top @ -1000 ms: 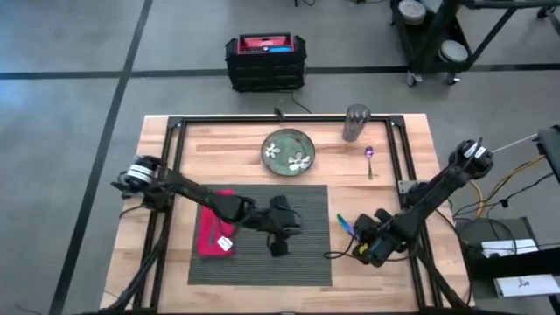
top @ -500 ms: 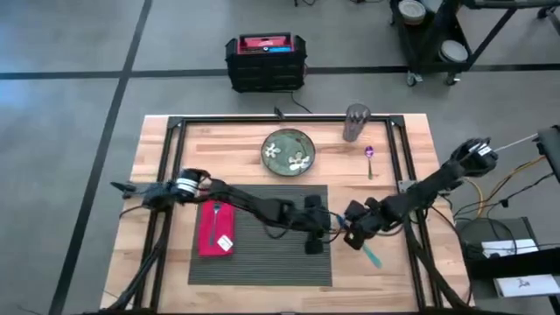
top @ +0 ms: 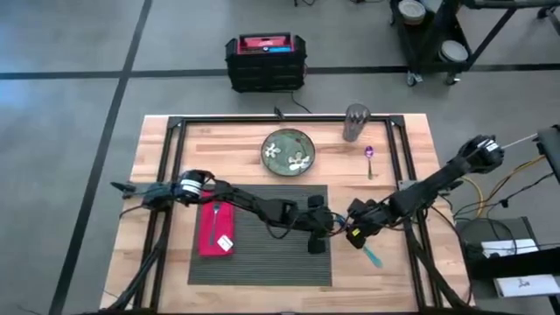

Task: Set table place
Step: Put the blue table knife on the gray tablemat

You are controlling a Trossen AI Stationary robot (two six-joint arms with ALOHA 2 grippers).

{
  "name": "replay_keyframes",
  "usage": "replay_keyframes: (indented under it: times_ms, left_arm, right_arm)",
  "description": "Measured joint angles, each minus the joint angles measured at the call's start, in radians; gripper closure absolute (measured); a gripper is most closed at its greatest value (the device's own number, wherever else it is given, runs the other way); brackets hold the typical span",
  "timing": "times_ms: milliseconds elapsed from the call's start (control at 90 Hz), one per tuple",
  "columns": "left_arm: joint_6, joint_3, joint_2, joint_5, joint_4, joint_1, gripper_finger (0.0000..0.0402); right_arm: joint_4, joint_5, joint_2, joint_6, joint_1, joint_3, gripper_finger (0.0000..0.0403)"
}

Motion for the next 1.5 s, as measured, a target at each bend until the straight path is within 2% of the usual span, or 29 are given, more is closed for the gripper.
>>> replay_keyframes:
  times_ms: [244, 344, 511, 567, 633, 856, 1078, 1244, 1333, 1500]
  left_arm:
    - [0.021, -0.004, 0.000, 0.001, 0.002, 0.000, 0.0326]
    - [0.052, -0.004, 0.000, 0.032, 0.006, -0.001, 0.0326]
    - [0.295, -0.005, 0.025, 0.030, 0.070, -0.009, 0.0326]
    - [0.377, 0.001, 0.036, -0.013, 0.085, -0.011, 0.0326]
    - [0.441, 0.008, 0.044, -0.072, 0.067, -0.011, 0.0326]
    - [0.607, 0.010, 0.046, -0.081, 0.063, -0.004, 0.0309]
    - [0.650, 0.012, 0.046, -0.079, 0.040, 0.012, 0.0277]
    - [0.676, 0.063, 0.046, -0.069, -0.085, 0.027, 0.0282]
    - [0.678, 0.090, 0.045, -0.065, -0.101, 0.039, 0.0287]
    - [0.686, 0.112, 0.045, 0.009, -0.139, 0.051, 0.0287]
  right_arm:
    - [0.001, 0.007, 0.031, -0.002, 0.000, -0.002, 0.0403]
    - [0.001, 0.008, 0.031, -0.012, 0.000, -0.003, 0.0403]
    - [0.002, 0.009, 0.032, -0.025, 0.000, -0.004, 0.0403]
    - [0.002, 0.009, 0.032, -0.026, 0.000, -0.004, 0.0403]
    - [0.003, 0.009, 0.032, -0.024, 0.000, -0.005, 0.0403]
    - [0.020, 0.010, 0.033, -0.026, 0.000, -0.006, 0.0403]
    - [0.027, 0.010, 0.034, -0.021, 0.000, -0.006, 0.0403]
    - [0.032, 0.010, 0.034, -0.016, 0.000, -0.006, 0.0403]
    - [0.036, 0.010, 0.034, -0.013, 0.000, -0.006, 0.0403]
    - [0.038, 0.009, 0.034, -0.010, 0.000, -0.006, 0.0403]
